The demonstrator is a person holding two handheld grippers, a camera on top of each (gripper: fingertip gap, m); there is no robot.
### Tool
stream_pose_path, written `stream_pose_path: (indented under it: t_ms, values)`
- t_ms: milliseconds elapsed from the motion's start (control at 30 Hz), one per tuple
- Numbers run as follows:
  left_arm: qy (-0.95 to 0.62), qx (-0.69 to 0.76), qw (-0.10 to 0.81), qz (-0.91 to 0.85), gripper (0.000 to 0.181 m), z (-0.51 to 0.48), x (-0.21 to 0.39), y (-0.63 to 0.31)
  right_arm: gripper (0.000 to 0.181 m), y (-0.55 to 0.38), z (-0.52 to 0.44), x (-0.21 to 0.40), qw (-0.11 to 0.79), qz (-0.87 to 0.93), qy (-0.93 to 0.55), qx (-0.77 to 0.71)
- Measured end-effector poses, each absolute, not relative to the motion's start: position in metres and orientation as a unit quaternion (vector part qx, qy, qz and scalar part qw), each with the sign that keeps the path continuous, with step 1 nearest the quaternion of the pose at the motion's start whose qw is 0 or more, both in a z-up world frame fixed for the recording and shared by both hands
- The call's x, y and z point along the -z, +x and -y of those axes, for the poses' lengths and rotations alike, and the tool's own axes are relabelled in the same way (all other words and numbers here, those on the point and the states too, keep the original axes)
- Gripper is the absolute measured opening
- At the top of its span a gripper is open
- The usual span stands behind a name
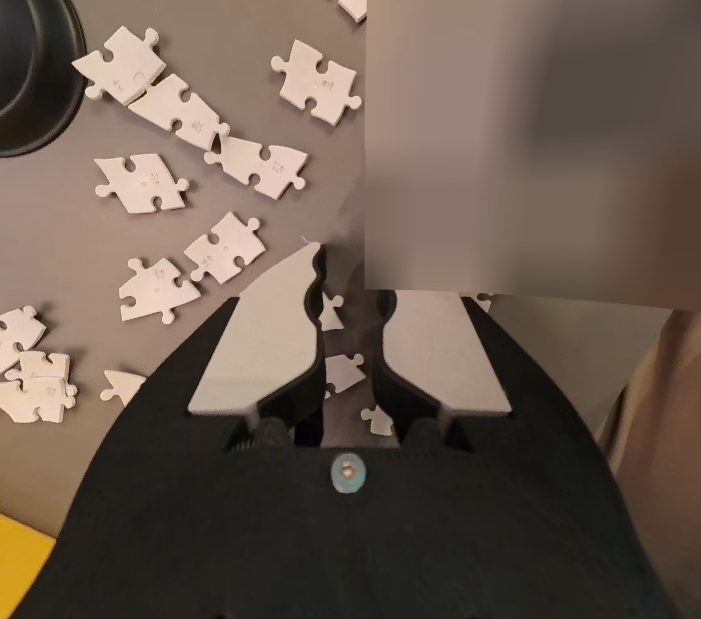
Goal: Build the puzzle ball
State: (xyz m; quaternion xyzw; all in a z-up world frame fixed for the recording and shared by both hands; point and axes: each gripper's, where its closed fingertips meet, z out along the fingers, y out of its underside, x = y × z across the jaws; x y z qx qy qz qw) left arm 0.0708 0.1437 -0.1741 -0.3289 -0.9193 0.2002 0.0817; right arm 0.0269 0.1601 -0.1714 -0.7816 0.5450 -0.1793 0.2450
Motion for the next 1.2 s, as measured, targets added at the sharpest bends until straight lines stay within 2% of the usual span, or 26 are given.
stream_pose_path:
  t_ms: [33,200,333,567,1200]
  values:
    - [-0.328,-0.2,0.083,0.919,0.024,-0.144,0.173,0.071,0.0,0.027,-0.16,0.171,0.248,-0.552,-0.777,0.173]
    - [-0.326,-0.199,0.1,0.919,0.022,-0.146,0.17,0.068,0.0,0.027,-0.16,0.172,0.27,-0.589,-0.75,0.132]
    - [-0.324,-0.196,0.114,0.919,0.022,-0.149,0.17,0.067,0.0,0.03,-0.163,0.171,0.329,-0.621,-0.707,0.082]
    - [-0.312,-0.193,0.153,0.918,0.025,-0.154,0.169,0.064,0.0,0.032,-0.161,0.169,0.342,-0.633,-0.69,0.078]
    - [-0.307,-0.183,0.158,0.921,0.024,-0.156,0.171,0.062,0.0,0.034,-0.15,0.171,0.263,-0.612,-0.732,0.146]
